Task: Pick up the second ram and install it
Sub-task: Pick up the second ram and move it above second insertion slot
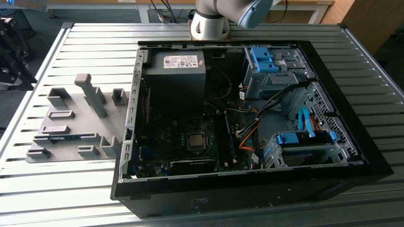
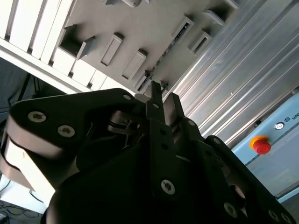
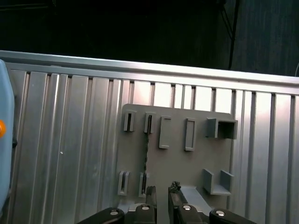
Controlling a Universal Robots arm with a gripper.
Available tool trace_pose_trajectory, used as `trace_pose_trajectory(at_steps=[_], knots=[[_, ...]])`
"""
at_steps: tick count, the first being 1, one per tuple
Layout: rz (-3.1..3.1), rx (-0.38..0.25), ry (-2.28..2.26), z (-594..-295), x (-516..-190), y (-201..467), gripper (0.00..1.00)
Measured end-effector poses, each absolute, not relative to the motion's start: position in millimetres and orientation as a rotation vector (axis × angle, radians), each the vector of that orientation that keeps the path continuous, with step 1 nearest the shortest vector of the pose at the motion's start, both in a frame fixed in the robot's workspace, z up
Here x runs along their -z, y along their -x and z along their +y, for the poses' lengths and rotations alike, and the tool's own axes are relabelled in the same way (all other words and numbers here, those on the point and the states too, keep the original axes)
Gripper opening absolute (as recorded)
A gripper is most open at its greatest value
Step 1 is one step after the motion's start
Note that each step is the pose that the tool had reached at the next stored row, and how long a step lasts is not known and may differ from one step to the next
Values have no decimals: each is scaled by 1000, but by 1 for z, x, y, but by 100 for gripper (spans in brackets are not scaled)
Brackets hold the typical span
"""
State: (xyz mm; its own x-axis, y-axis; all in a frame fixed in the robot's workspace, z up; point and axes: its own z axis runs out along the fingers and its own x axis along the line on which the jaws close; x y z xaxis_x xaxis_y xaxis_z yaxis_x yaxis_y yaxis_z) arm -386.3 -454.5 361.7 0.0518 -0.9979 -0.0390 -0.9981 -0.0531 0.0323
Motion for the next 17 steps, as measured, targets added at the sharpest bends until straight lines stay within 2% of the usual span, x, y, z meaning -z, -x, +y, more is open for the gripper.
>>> trace_pose_trajectory(at_steps=[4, 5, 17], knots=[[2205, -76, 2227, -455, -356, 386, 26], [2215, -76, 2217, -455, -354, 386, 32], [2236, -75, 2195, -455, -351, 386, 32]])
